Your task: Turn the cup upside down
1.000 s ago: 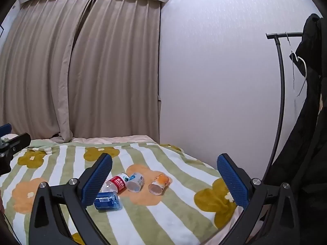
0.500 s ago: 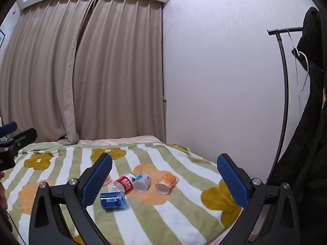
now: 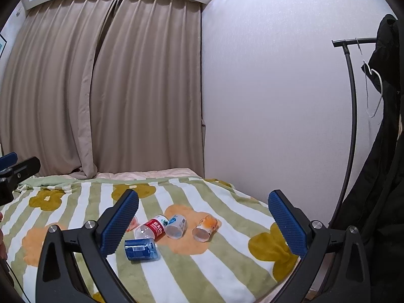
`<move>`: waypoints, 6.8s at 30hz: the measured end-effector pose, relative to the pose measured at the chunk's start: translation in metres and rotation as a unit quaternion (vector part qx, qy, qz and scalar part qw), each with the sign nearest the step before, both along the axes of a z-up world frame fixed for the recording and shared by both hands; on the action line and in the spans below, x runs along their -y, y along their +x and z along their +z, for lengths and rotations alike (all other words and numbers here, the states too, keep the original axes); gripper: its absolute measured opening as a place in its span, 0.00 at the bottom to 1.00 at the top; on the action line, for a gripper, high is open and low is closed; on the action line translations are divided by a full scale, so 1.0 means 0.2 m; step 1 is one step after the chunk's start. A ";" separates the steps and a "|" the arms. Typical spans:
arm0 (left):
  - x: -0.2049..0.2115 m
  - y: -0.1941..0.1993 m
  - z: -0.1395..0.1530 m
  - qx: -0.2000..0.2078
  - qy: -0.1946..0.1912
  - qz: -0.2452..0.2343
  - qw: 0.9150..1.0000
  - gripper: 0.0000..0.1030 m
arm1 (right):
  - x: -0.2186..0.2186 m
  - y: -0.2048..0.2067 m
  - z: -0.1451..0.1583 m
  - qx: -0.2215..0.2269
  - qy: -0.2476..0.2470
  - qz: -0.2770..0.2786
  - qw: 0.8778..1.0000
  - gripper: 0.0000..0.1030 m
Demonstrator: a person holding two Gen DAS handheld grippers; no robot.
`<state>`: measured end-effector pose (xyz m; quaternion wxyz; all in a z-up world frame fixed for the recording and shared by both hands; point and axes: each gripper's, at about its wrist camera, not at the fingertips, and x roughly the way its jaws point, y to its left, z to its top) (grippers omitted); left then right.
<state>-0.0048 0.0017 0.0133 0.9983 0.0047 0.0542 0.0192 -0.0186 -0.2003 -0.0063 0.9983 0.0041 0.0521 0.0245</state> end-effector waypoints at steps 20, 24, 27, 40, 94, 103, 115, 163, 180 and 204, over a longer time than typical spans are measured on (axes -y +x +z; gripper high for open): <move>-0.01 0.00 0.03 -0.008 -0.006 -0.005 1.000 1.00 | -0.02 0.01 0.01 0.003 -0.011 -0.019 1.000 1.00; -0.02 0.01 0.04 -0.006 -0.005 -0.006 1.000 1.00 | -0.01 0.02 0.01 0.003 -0.008 -0.021 1.000 1.00; -0.02 0.02 0.05 -0.008 -0.007 -0.008 1.000 1.00 | -0.01 0.02 0.01 0.002 -0.007 -0.025 1.000 1.00; -0.01 0.02 0.04 -0.017 0.000 -0.012 1.000 1.00 | 0.00 0.02 0.01 0.000 -0.004 -0.025 1.000 1.00; -0.15 1.84 -0.40 -0.454 0.092 -0.126 0.877 1.00 | 0.11 0.30 -0.05 -0.062 0.006 0.009 0.998 1.00; -0.21 2.26 -0.91 -0.587 0.131 -0.092 0.794 0.98 | 0.16 0.52 -0.24 -0.114 0.008 0.001 0.993 1.00; -0.30 2.33 -1.14 -0.621 0.089 -0.100 0.772 0.68 | 0.04 0.67 -0.42 -0.149 0.012 0.056 0.987 1.00; 0.24 1.09 -1.04 -0.584 -0.037 -0.091 0.806 0.95 | 0.11 0.33 -0.32 -0.134 0.051 0.102 0.984 1.00; -0.20 0.53 -0.47 -0.369 -0.092 -0.028 0.925 0.95 | -0.23 1.18 -0.60 -0.526 0.194 0.278 0.780 1.00; -0.38 0.39 -0.53 -0.358 -0.153 -0.044 0.920 0.95 | -0.40 1.38 -1.13 -0.664 0.282 0.166 0.672 0.64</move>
